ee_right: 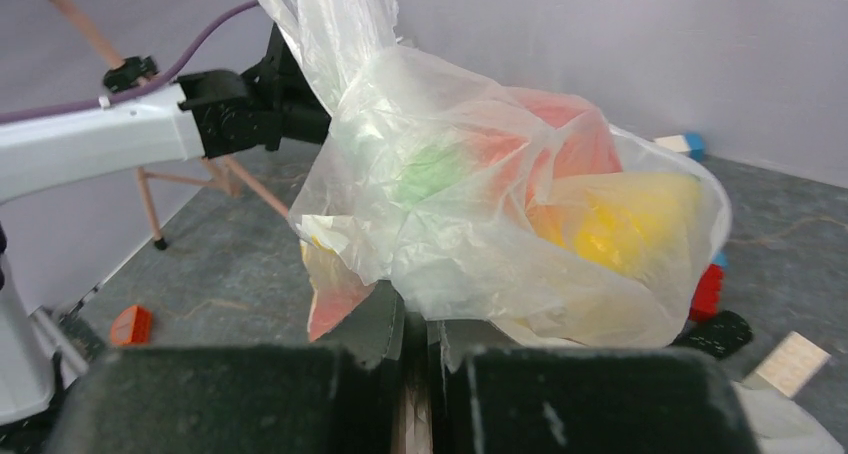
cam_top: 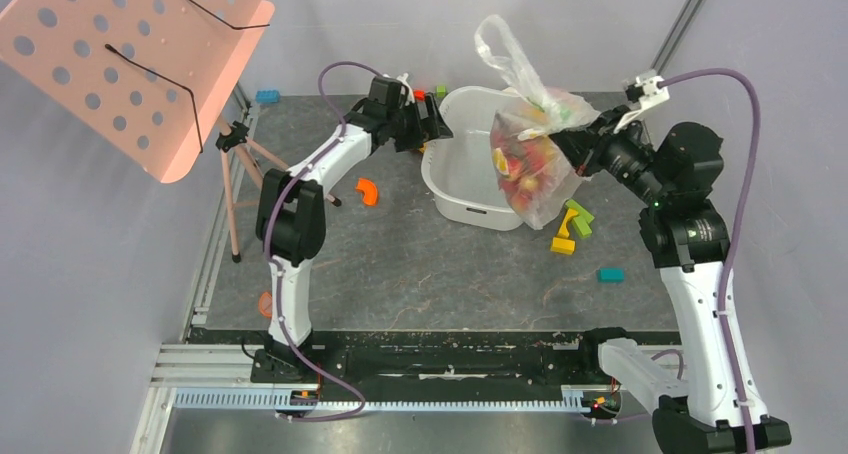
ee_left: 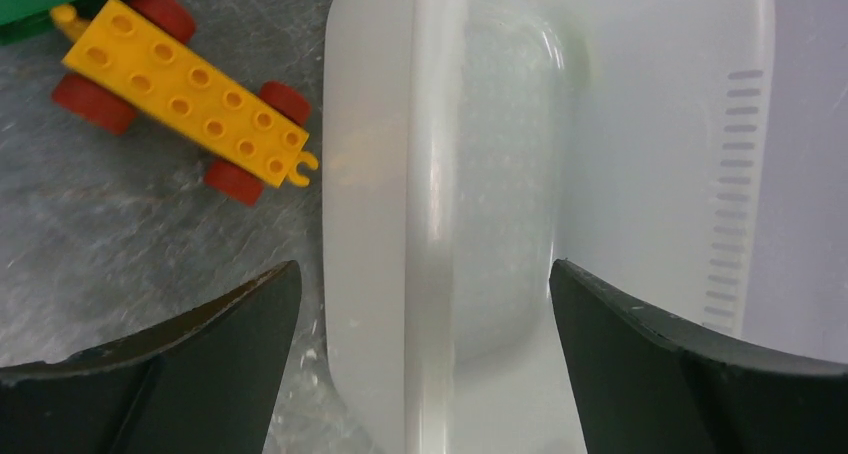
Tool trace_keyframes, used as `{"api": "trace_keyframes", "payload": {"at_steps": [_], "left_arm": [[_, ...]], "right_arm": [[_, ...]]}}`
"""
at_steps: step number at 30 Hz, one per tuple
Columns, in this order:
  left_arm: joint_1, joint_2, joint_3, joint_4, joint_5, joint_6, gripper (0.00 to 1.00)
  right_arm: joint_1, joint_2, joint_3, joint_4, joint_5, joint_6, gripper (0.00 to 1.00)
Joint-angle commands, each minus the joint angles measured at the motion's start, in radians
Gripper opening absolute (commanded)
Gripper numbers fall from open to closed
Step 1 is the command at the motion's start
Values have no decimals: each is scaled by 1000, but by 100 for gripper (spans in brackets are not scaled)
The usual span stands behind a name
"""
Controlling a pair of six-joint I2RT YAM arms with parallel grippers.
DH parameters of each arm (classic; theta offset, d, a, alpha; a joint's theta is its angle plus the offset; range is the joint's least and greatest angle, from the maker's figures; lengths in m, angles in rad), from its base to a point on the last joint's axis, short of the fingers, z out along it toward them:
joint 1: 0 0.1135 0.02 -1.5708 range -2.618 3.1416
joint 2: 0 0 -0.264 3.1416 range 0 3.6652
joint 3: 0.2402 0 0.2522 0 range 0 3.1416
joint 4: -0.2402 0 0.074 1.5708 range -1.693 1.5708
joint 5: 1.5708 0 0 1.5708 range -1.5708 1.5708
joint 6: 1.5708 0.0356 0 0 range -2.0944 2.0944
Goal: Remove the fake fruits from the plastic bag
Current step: Pick up the plastic bag at the center of the board, then place the plastic bag at the center of the board.
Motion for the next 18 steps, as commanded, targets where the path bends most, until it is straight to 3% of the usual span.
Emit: {"api": "trace_keyframes", "payload": {"at_steps": [1,7,10,16,18], "left_arm": [[37,-242,-67,-6,-3,-14,100],[78,-552,-295,-12,-101,-16,100],[135,-699,-443,33,-53,-63,100],[324,-937,-805,343,236,-262,100],[327,-988,-834,295,255,-215,100]], "right_arm": [[120,20,17,92,21,-5,0],[527,97,38,44,344,-105,0],[723,112,6,48,476,-146,0],[892,69,-171,115,441,-158,0],[928,75,-232,116,412,-159,1]]}}
